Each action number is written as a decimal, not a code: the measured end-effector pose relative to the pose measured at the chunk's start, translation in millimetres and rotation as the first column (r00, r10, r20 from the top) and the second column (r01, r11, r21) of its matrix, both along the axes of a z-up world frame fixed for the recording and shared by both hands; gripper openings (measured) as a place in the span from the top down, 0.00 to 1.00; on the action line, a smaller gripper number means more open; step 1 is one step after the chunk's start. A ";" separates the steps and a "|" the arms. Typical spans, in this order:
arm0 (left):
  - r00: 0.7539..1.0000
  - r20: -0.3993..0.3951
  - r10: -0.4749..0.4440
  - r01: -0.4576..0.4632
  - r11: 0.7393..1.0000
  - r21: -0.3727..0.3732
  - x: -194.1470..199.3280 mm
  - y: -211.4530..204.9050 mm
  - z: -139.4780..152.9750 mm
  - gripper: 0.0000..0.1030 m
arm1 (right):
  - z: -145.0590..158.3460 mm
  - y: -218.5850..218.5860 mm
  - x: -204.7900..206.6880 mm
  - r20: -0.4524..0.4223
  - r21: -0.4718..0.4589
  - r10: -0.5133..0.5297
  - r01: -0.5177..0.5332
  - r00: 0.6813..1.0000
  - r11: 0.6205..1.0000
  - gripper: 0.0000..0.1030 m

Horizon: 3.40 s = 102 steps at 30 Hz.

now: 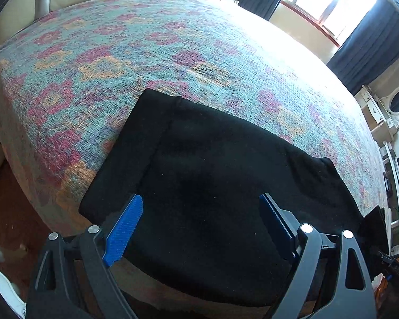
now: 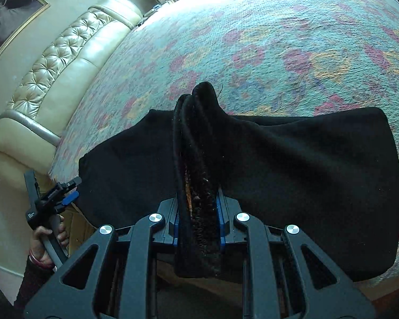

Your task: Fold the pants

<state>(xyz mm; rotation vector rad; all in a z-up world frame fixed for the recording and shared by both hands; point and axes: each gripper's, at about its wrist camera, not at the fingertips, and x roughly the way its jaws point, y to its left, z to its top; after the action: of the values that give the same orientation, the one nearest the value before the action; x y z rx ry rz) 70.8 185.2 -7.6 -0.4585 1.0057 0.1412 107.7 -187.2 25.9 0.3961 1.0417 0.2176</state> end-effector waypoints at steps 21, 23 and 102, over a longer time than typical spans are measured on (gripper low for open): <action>0.999 0.023 0.035 -0.034 0.998 -0.060 5.0 29.8 -0.8 0.15 | -26.8 60.8 -7.9 0.010 0.065 0.126 -0.126 0.992 0.990 0.30; 0.998 0.057 0.028 -0.022 0.995 -0.095 5.0 44.6 5.5 0.15 | -19.7 55.7 -13.1 0.039 0.098 0.116 -0.119 0.993 0.988 0.30; 0.785 0.014 -0.619 0.618 0.782 -0.086 80.4 -332.6 -4.0 0.78 | 41.2 -79.8 -99.5 0.126 0.274 -0.253 0.212 0.959 0.938 0.26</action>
<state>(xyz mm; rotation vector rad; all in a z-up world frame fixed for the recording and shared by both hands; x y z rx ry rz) 151.2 -147.5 -11.6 -0.1822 1.1347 -0.4995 8.1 -267.0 67.1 0.7231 0.8014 0.1689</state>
